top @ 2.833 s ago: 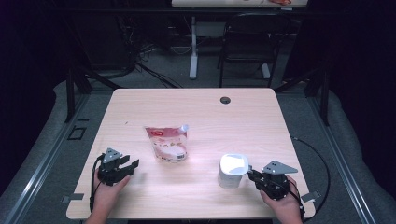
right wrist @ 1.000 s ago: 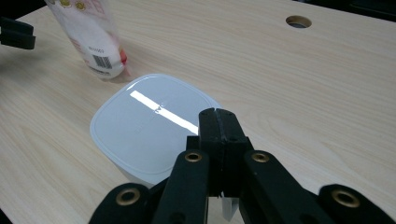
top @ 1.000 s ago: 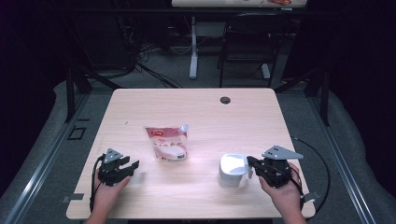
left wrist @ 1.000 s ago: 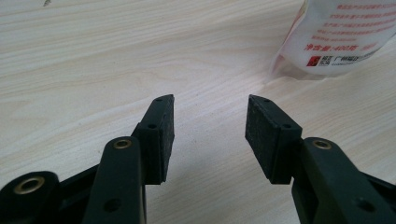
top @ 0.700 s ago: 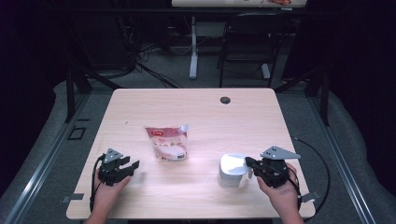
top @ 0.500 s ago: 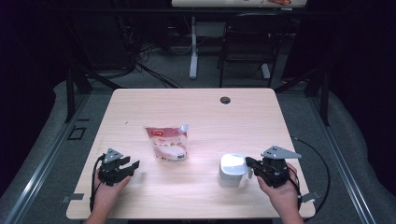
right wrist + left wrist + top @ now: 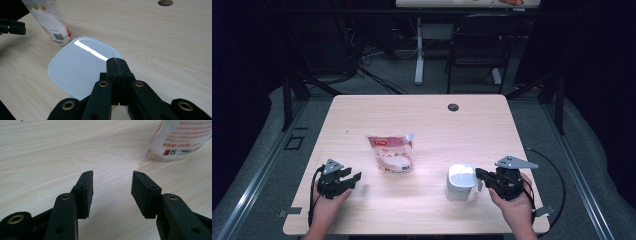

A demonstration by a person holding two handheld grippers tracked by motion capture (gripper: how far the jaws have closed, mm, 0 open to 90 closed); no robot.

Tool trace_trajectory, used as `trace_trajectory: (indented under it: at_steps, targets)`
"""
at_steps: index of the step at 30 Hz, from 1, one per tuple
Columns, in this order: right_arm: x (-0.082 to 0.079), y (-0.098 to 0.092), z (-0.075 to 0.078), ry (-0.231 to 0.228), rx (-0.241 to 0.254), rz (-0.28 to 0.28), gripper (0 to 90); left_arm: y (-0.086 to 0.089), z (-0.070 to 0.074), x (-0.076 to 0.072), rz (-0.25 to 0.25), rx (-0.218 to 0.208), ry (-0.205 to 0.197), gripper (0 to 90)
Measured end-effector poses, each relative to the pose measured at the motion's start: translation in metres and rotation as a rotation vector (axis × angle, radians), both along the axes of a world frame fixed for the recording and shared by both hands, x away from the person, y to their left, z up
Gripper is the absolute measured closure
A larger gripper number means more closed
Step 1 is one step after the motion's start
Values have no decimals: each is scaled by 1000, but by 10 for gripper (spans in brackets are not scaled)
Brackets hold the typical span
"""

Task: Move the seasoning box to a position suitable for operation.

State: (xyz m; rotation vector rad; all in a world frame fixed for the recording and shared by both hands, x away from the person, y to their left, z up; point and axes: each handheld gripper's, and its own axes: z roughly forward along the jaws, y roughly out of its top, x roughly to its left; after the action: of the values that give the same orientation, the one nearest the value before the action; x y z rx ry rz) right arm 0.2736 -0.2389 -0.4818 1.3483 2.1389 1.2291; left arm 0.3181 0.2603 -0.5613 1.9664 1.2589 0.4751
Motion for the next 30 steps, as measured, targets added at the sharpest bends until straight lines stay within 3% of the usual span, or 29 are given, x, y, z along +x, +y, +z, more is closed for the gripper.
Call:
trace_trajectory:
  at_steps: [16, 26, 30]
  targets:
    - [2, -7, -3, 46, 101, -27, 900, 0, 0, 0, 2, -2, -2, 526]
    - [5, -16, -9, 92, 218, -38, 900, 0, 0, 0, 2, -3, -2, 526]
    - [5, -17, -9, 94, 221, -43, 900, 0, 0, 0, 3, -5, -3, 526]
